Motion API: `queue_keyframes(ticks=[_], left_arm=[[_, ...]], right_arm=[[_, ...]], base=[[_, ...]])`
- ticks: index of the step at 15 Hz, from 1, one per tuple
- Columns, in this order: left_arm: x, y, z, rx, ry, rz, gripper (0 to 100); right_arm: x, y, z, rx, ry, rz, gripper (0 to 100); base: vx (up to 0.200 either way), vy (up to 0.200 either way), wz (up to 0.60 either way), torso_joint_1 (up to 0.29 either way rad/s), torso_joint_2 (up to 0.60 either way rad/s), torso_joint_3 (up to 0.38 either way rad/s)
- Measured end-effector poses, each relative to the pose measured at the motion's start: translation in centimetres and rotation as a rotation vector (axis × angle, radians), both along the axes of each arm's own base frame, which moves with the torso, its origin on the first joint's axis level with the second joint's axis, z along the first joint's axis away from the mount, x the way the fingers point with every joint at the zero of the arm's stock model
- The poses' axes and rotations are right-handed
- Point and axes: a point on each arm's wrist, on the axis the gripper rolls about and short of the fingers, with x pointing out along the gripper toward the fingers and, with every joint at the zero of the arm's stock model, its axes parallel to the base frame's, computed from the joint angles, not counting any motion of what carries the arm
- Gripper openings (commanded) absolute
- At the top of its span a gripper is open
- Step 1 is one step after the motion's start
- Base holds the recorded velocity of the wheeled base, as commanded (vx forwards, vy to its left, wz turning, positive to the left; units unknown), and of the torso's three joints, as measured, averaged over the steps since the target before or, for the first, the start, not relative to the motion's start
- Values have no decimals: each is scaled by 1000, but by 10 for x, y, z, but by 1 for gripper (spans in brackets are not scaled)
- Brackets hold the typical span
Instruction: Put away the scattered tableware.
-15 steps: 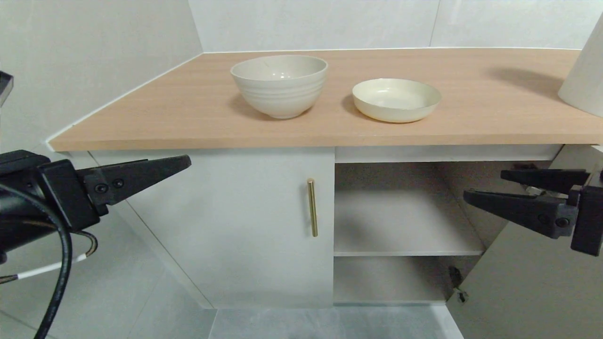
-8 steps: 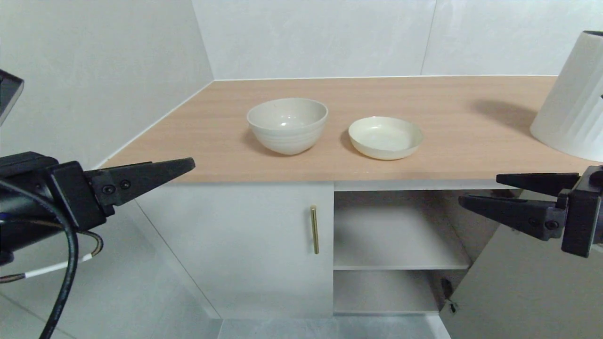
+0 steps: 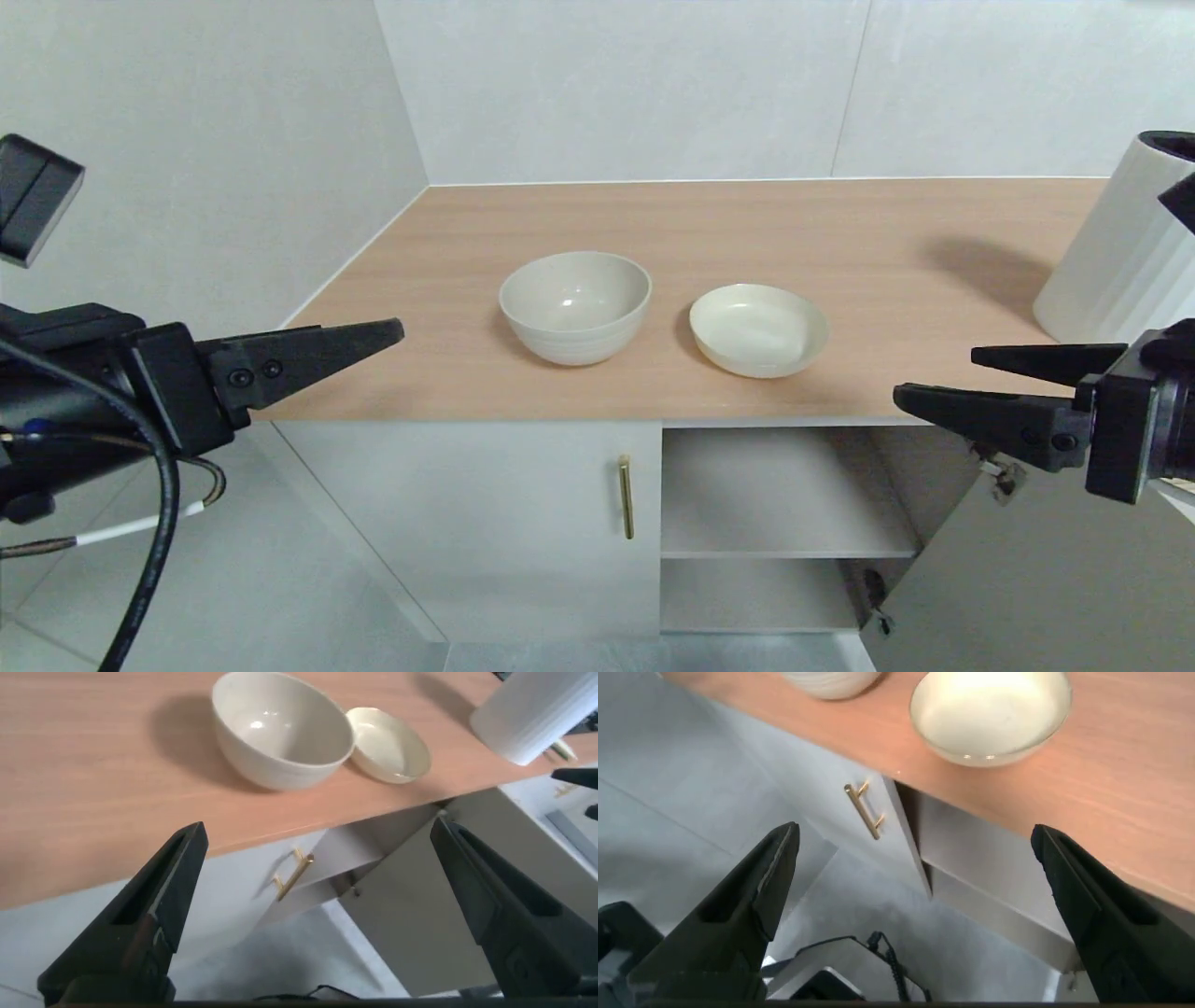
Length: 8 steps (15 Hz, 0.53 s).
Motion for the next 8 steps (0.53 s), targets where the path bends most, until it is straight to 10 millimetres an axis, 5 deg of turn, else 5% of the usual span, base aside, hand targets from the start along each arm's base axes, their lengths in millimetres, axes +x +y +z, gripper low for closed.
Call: queue_keyframes(ticks=[5,8], left_arm=[[7,-11,15,-14,-28,-46,100],[20,-16,33,-6,49,-17,100]], right_arm=[[22,3,7,-1,-2,-59,100],[62,15,15,0,30,-208,100]], base=[[0,0,0,8,-15,-8],[0,0,0,0,0,0]])
